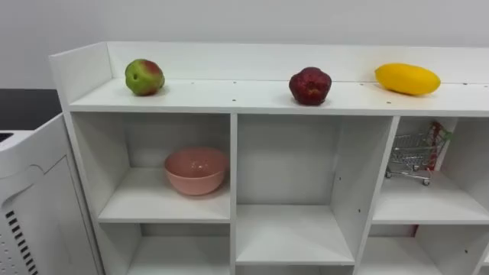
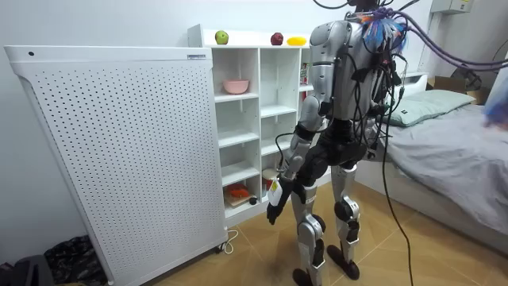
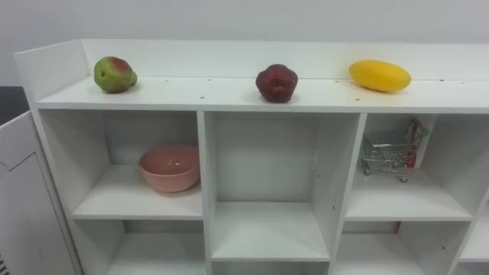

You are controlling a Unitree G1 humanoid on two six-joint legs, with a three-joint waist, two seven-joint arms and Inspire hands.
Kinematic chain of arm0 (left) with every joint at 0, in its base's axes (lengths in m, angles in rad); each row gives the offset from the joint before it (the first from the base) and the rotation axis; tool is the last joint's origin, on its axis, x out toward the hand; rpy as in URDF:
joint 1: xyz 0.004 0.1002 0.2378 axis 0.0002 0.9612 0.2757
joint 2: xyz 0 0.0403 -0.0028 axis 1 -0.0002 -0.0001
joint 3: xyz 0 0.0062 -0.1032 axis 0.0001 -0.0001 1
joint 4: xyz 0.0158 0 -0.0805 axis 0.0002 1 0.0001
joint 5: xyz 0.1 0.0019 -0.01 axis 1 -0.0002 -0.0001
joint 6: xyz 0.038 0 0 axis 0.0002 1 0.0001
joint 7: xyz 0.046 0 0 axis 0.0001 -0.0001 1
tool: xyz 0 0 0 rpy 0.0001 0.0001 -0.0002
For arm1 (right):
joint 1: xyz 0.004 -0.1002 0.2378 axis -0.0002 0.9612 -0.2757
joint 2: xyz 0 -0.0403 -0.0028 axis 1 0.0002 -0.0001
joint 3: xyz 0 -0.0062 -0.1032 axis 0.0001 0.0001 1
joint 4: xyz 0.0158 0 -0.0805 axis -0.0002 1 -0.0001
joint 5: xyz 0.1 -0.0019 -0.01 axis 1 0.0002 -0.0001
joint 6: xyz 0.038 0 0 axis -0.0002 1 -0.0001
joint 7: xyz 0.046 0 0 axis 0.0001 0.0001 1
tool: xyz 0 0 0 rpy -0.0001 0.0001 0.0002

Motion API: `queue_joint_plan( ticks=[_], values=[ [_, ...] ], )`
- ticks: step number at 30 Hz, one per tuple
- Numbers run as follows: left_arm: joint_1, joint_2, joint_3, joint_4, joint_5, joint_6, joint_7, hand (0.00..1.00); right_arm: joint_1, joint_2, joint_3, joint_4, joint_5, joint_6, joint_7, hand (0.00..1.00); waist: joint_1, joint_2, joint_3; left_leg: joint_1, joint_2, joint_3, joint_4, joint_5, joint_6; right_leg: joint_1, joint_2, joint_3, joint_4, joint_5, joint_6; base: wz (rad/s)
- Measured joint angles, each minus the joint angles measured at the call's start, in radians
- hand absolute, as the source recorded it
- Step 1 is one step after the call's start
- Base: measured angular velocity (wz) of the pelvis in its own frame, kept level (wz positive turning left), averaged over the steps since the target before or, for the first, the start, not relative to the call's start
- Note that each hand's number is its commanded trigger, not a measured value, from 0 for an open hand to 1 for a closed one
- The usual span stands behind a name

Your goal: Arrange fruit in the closet

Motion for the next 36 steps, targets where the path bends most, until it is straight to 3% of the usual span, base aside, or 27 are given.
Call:
queue_joint_plan(
  ticks=[10, 17, 19, 24, 27, 30, 31, 36],
  values=[
    [0.01, -0.002, 0.037, -0.002, -0.003, 0.0, 0.011, 0.0, 0.005, 0.002, -0.019, -0.003, -0.006, -0.001, -0.05, 0.0, 0.001, -0.013, -0.0005, -0.001, -0.001, -0.002, -0.006, 0.0, 0.0, 0.002, 0.001, 0.005, -0.01, -0.004, 0.001, 0.0],
    [0.011, -0.003, 0.036, -0.002, -0.002, -0.01, 0.02, 0.0, 0.008, 0.003, -0.018, -0.005, -0.004, -0.002, -0.099, 0.0, 0.003, -0.01, -0.0001, 0.0, 0.0, -0.001, -0.009, -0.001, 0.0, 0.002, 0.002, 0.005, -0.006, -0.004, 0.001, 0.0],
    [0.011, -0.003, 0.034, -0.003, -0.002, -0.01, 0.021, 0.0, 0.008, 0.003, -0.018, -0.011, -0.004, 0.0, -0.114, 0.0, 0.002, -0.003, -0.0035, 0.0, 0.001, -0.002, -0.011, -0.001, 0.0, 0.001, 0.002, -0.001, -0.001, -0.004, 0.001, 0.0],
    [0.011, -0.001, 0.035, -0.01, -0.002, -0.026, 0.035, 0.0, 0.009, 0.0, -0.062, -0.086, -0.034, 0.0, -0.18, 0.0, 0.0, -0.001, 0.0001, -0.001, 0.0, -0.003, -0.007, -0.001, 0.0, -0.002, 0.001, 0.004, 0.005, -0.004, 0.0, -0.03],
    [0.003, 0.004, 0.036, -0.014, -0.002, -0.043, 0.047, 0.0, 0.008, -0.002, -0.085, -0.197, -0.048, -0.001, -0.233, 0.0, 0.0, 0.001, 0.0005, 0.001, 0.001, 0.0, -0.006, -0.001, 0.0, -0.002, 0.002, 0.004, 0.007, -0.003, 0.0, -0.01],
    [-0.002, 0.006, 0.037, -0.026, -0.002, -0.067, 0.048, 0.0, 0.007, -0.003, -0.131, -0.444, -0.093, -0.001, -0.284, 0.0, -0.004, 0.001, 0.007, 0.0, -0.001, 0.001, -0.005, -0.001, 0.001, -0.007, 0.0, 0.006, 0.009, -0.003, 0.0, -0.05],
    [-0.002, 0.007, 0.036, -0.042, -0.003, -0.07, 0.049, 0.0, 0.002, -0.003, -0.14, -0.542, -0.117, -0.014, -0.311, 0.0, -0.006, 0.009, 0.0028, -0.002, -0.001, 0.0, -0.006, -0.001, 0.001, -0.017, 0.0, 0.007, 0.009, -0.003, 0.0, 0.0],
    [-0.019, 0.009, 0.032, -0.064, -0.052, -0.104, 0.091, 0.0, -0.001, -0.003, -0.112, -0.923, -0.179, -0.059, -0.377, 0.0, 0.007, 0.01, 0.0015, -0.003, 0.001, 0.002, -0.013, 0.001, -0.001, -0.018, 0.005, 0.008, 0.006, -0.003, 0.0, 0.01]
  ],
)
